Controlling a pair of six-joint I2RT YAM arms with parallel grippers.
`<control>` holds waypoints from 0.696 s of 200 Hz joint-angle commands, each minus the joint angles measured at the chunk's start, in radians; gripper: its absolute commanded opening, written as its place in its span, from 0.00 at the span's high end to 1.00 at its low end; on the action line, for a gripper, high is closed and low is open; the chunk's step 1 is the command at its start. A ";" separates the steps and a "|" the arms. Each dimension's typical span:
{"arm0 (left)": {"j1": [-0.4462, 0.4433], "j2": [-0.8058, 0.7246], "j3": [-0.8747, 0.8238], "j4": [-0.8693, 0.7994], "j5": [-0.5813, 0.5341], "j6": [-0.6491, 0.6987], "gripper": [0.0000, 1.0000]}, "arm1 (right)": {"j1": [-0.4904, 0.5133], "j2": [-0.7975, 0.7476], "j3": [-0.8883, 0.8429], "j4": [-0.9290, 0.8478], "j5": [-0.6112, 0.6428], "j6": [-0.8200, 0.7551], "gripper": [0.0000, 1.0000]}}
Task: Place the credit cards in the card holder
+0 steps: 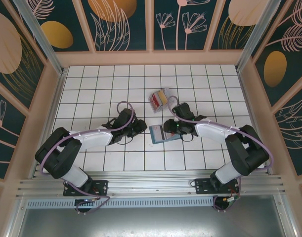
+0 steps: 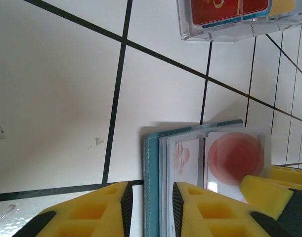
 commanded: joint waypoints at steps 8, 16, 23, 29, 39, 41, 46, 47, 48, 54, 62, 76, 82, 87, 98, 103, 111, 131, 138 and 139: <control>0.000 0.011 0.023 -0.015 0.014 0.025 0.69 | 0.029 -0.027 0.014 0.028 -0.047 0.014 0.56; -0.001 0.010 0.024 -0.013 0.013 0.025 0.69 | 0.042 -0.023 0.024 0.034 -0.061 0.017 0.56; -0.001 0.008 0.025 -0.013 0.012 0.026 0.69 | 0.052 -0.018 0.030 0.047 -0.078 0.023 0.55; -0.001 0.007 0.026 -0.017 0.010 0.026 0.69 | 0.057 -0.013 0.034 0.062 -0.097 0.029 0.55; 0.000 0.000 0.028 -0.019 0.003 0.026 0.70 | 0.064 -0.002 0.035 0.092 -0.141 0.042 0.55; 0.000 -0.002 0.028 -0.020 0.002 0.026 0.70 | 0.065 0.002 0.035 0.099 -0.150 0.045 0.55; -0.001 -0.006 0.027 -0.022 -0.002 0.026 0.70 | 0.064 0.009 0.034 0.117 -0.178 0.052 0.55; -0.001 -0.007 0.027 -0.022 -0.003 0.025 0.70 | 0.065 0.010 0.034 0.119 -0.183 0.053 0.54; 0.000 -0.008 0.027 -0.022 -0.003 0.025 0.70 | 0.065 0.012 0.033 0.121 -0.186 0.055 0.54; -0.001 -0.013 0.027 -0.025 -0.006 0.026 0.70 | 0.065 0.018 0.032 0.136 -0.205 0.062 0.53; 0.000 -0.020 0.026 -0.031 -0.013 0.028 0.69 | 0.066 0.023 0.029 0.140 -0.209 0.067 0.52; -0.001 -0.032 0.031 -0.047 -0.022 0.034 0.69 | 0.065 0.019 0.033 0.103 -0.162 0.056 0.52; -0.001 -0.037 0.028 -0.052 -0.027 0.037 0.69 | 0.062 0.012 0.037 0.074 -0.123 0.046 0.51; -0.001 -0.041 0.028 -0.056 -0.030 0.037 0.69 | 0.060 0.007 0.040 0.049 -0.092 0.036 0.51; 0.000 -0.047 0.029 -0.060 -0.036 0.041 0.69 | 0.052 -0.009 0.043 -0.001 -0.021 0.018 0.50; 0.000 -0.047 0.030 -0.062 -0.036 0.044 0.69 | 0.045 -0.015 0.043 -0.023 0.007 0.009 0.50; -0.001 -0.043 0.035 -0.063 -0.034 0.046 0.69 | 0.035 -0.022 0.042 -0.053 0.046 -0.006 0.49; -0.001 -0.018 0.063 -0.065 -0.013 0.068 0.69 | 0.013 -0.043 0.035 -0.099 0.124 -0.033 0.49; -0.001 -0.003 0.077 -0.067 -0.003 0.075 0.69 | 0.001 -0.054 0.030 -0.105 0.138 -0.034 0.49; -0.001 -0.001 0.080 -0.067 -0.002 0.076 0.69 | 0.000 -0.055 0.030 -0.105 0.139 -0.034 0.49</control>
